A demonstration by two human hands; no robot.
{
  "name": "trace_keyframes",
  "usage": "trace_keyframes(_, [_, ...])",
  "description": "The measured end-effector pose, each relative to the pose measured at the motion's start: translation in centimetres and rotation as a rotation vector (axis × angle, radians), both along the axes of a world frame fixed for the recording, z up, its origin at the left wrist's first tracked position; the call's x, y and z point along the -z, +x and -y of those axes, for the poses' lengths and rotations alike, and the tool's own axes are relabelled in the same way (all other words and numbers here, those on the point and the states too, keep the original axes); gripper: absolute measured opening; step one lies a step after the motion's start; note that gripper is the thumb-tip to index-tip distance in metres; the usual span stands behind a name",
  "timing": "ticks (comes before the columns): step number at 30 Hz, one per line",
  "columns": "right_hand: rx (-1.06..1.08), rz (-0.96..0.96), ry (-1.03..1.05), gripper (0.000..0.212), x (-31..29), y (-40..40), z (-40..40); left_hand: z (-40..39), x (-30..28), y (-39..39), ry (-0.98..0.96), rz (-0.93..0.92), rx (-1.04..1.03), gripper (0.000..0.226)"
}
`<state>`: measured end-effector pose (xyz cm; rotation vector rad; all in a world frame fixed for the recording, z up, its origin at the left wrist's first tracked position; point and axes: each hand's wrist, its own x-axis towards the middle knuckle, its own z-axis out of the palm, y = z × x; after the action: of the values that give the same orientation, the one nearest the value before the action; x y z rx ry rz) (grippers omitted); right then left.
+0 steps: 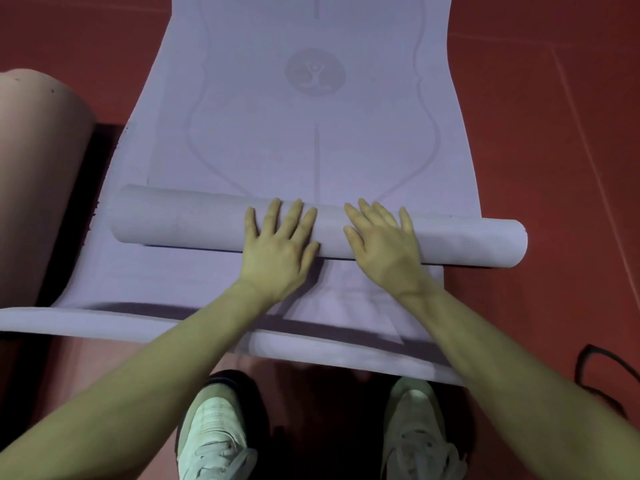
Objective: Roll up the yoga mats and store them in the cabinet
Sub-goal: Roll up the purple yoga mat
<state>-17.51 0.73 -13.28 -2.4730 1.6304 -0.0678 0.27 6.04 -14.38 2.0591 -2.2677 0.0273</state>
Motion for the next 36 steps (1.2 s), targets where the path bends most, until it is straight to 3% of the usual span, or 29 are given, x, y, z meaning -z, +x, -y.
trace_keyframes(5, [-0.035, 0.048, -0.107, 0.048, 0.4, -0.2, -1.9, 3.1, -0.8, 0.8, 0.163, -0.088, -0.020, 0.063])
trace_keyframes(13, [-0.045, -0.054, 0.074, 0.052, -1.4, 0.1, 1.7, 1.1, -0.4, -0.3, -0.057, -0.020, -0.015, 0.050])
trace_keyframes(21, [-0.047, 0.023, -0.021, 0.055, -0.5, -0.5, 1.2, 5.5, -0.8, 1.2, 0.053, -0.082, 0.040, 0.059])
trace_keyframes(26, [-0.041, 0.011, -0.021, 0.059, -0.3, 0.2, 4.2, 4.9, -0.5, 0.8, -0.087, 0.027, 0.042, 0.049])
trace_keyframes(30, [-0.021, -0.010, 0.014, 0.065, -0.6, 0.8, 6.1, 5.7, 0.0, 0.6, -0.074, 0.000, -0.003, 0.053])
trace_keyframes(36, [-0.058, -0.016, -0.118, 0.053, -0.2, 0.8, 5.4, 8.8, 0.3, 1.8, -0.097, 0.006, 0.044, 0.059])
